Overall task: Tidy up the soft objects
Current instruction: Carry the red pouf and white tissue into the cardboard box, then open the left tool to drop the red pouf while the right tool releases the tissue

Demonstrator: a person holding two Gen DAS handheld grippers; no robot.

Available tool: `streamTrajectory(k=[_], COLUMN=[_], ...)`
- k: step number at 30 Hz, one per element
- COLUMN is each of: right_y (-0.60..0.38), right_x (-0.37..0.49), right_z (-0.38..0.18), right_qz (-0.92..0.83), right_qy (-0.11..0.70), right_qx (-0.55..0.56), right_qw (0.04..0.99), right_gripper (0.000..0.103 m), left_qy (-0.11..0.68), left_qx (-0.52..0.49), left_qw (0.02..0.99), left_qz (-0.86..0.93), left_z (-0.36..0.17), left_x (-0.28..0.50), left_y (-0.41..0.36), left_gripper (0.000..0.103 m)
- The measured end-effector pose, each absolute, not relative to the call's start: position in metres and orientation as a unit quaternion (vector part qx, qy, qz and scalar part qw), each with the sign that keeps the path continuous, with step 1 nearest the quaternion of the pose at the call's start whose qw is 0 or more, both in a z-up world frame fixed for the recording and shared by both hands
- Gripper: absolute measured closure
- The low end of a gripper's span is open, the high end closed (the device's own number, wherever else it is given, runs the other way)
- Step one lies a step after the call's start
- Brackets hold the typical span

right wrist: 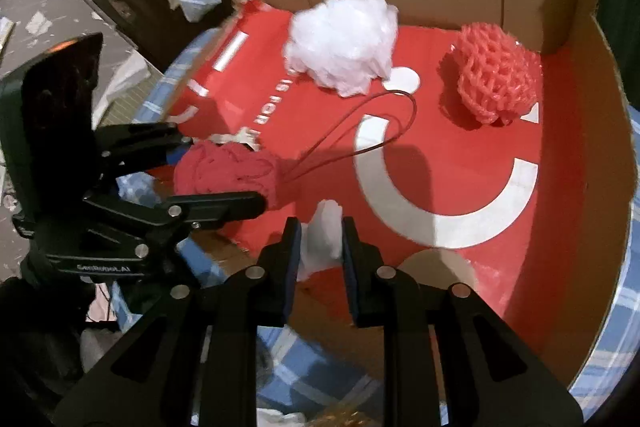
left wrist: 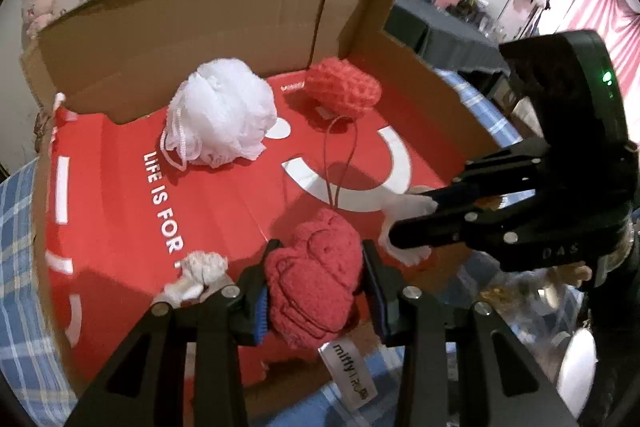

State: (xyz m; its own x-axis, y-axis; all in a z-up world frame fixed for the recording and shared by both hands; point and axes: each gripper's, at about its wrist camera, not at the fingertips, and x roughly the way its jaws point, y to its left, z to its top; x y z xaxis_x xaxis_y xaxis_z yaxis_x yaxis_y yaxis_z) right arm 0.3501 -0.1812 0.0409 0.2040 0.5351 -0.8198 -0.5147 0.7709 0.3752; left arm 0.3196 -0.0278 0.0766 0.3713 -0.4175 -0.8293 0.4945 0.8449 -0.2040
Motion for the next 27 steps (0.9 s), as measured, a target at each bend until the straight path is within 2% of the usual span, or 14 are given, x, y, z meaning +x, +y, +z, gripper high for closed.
streamTrajectory(k=[6,20,24,27], right_y=[-0.176,-0.162,-0.149,-0.143], right_x=[0.360,0.365,0.364,0.362], right_z=[0.032,0.021,0.020,0.020], right_qz=[0.328,0.311,0.307,0.303], right_qy=[0.561,0.582,0.579,0.577], right_qx=[-0.002,-0.040,-0.064,-0.076], right_qw=[0.760,0.750,0.753,0.755], right_gripper=[0.082,0.082,0.081,0.079], left_qy=[0.529,0.562,0.562,0.562], left_qx=[0.042,0.063,0.064,0.064], left_qw=[0.803,0.782,0.781,0.782], left_qz=[-0.271,-0.262,-0.264,-0.262], left_z=[0.065,0.050,0.049,0.048], left_x=[0.338,0.348,0.348,0.350], left_y=[-0.033,-0.045,-0.049,-0.051], left_gripper=[0.061,0.058,0.054,0.047])
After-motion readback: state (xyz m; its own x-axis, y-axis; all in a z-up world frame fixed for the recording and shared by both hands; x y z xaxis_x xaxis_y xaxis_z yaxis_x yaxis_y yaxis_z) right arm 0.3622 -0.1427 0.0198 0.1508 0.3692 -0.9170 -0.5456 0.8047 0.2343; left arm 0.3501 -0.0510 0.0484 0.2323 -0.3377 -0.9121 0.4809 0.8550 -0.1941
